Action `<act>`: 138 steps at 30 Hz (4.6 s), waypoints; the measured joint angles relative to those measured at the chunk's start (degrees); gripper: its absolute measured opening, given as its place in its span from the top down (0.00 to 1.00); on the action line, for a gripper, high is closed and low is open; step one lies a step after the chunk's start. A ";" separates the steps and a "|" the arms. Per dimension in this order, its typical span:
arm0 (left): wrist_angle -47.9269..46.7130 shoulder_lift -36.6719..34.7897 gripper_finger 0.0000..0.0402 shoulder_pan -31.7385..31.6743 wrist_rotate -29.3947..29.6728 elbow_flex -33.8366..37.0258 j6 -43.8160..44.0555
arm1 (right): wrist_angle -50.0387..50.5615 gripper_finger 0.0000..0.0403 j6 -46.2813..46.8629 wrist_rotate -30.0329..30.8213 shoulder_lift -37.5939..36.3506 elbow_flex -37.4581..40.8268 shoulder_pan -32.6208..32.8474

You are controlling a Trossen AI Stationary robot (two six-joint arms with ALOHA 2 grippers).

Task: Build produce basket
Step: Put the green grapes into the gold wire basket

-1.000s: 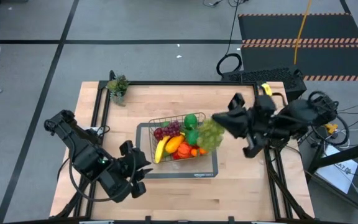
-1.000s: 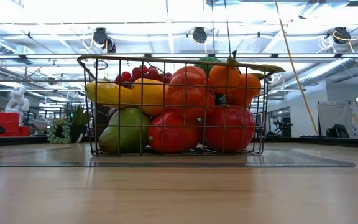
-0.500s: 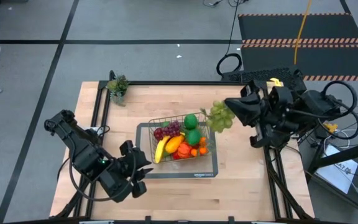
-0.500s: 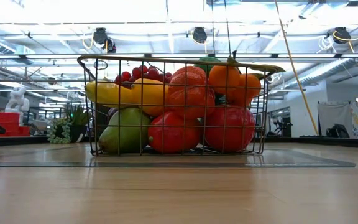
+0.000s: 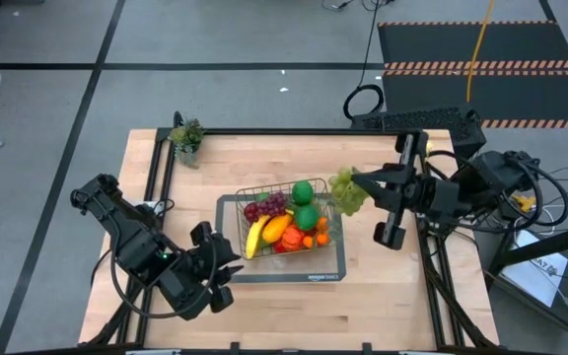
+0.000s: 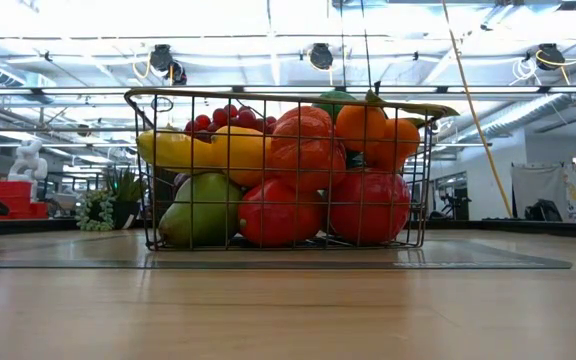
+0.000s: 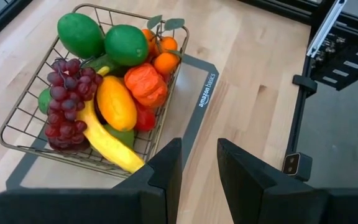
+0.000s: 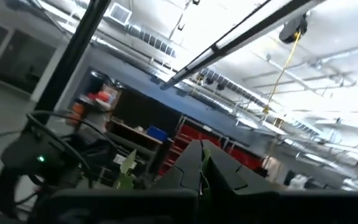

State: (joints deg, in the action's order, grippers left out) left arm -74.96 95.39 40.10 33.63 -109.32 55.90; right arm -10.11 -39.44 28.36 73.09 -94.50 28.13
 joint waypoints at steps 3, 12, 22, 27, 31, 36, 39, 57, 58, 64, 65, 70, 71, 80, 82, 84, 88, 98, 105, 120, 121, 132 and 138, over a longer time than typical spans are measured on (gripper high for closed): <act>0.00 0.00 0.75 0.00 0.00 0.00 0.31 | 0.02 1.00 -3.92 0.11 -0.04 0.00 0.10; 0.00 0.02 0.75 -0.33 -0.07 0.00 -0.81 | 0.07 1.00 -11.18 0.41 -0.04 0.00 2.33; 0.03 0.02 0.75 -1.07 -0.13 0.00 -1.99 | -0.05 1.00 -11.55 7.87 -0.02 0.00 8.35; 0.09 0.02 0.75 -1.09 -0.13 0.00 -1.81 | -2.06 1.00 -7.38 9.69 0.14 0.00 10.42; 0.13 0.02 0.75 -1.05 -0.13 0.00 -1.80 | -4.62 1.00 -2.63 11.45 0.67 0.00 11.56; 0.17 0.02 0.75 -0.92 -0.13 0.00 -1.38 | -7.81 1.00 5.64 14.62 1.64 0.00 12.28; 0.20 0.02 0.75 -0.67 -0.13 0.00 -1.25 | -8.56 1.00 11.55 15.61 2.02 0.00 12.28; 0.56 0.04 0.75 -0.15 -0.13 0.00 3.11 | -9.20 1.00 45.36 21.47 2.00 0.00 11.95; 0.90 0.04 0.75 -0.07 -0.13 0.00 3.00 | -9.20 1.00 46.62 21.65 2.00 0.00 11.95; 1.75 0.04 0.75 0.11 -0.13 0.00 2.64 | -8.91 1.00 53.37 25.61 2.00 0.00 11.95; 1.73 0.04 0.75 0.11 -0.11 0.00 2.64 | -8.90 1.00 53.88 25.85 2.00 0.00 11.95; 1.73 0.04 0.75 0.17 -0.11 0.00 2.90 | -8.85 1.00 55.26 25.98 2.00 0.01 11.67; 1.73 0.04 0.75 0.23 -0.11 0.00 3.13 | -8.77 1.00 55.28 25.96 1.99 0.15 11.50; 1.73 0.04 0.75 0.44 -0.10 0.00 2.09 | -8.59 1.00 64.02 27.28 2.02 8.26 6.85; 1.73 0.04 0.75 0.44 -0.09 0.00 1.55 | -8.70 1.00 66.50 27.28 2.02 11.10 5.49; 1.73 0.04 0.75 0.44 -0.09 0.00 1.35 | -8.85 1.00 68.47 27.27 2.04 14.03 4.07; 1.73 0.04 0.75 0.44 -0.09 0.00 0.86 | -8.90 1.00 74.24 26.95 2.06 19.79 1.09; 1.75 0.04 0.75 0.44 -0.07 0.00 0.24 | -19.49 1.00 82.34 23.93 2.89 34.11 -5.10; 1.91 0.04 0.75 -0.62 -0.07 0.00 -0.55 | -30.02 1.00 84.05 14.79 12.85 33.53 -8.72; 2.07 0.04 0.75 -1.57 -0.11 0.00 -0.30 | -29.95 1.00 88.24 8.86 25.02 30.38 -11.66; 2.08 0.04 0.75 -1.57 -0.11 0.00 -0.29 | -29.93 1.00 88.23 8.79 25.28 30.38 -11.83; 1.97 0.04 0.75 -1.42 -0.15 0.00 -0.51 | -27.05 1.00 88.48 7.08 27.10 30.38 -12.03; 1.87 0.04 0.75 -1.42 -0.15 0.00 -0.57 | -20.70 0.98 90.54 7.34 27.03 30.36 -11.93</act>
State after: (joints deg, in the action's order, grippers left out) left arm -73.08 95.44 38.68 33.47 -109.32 55.33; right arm -30.81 51.09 35.70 100.12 -64.14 16.20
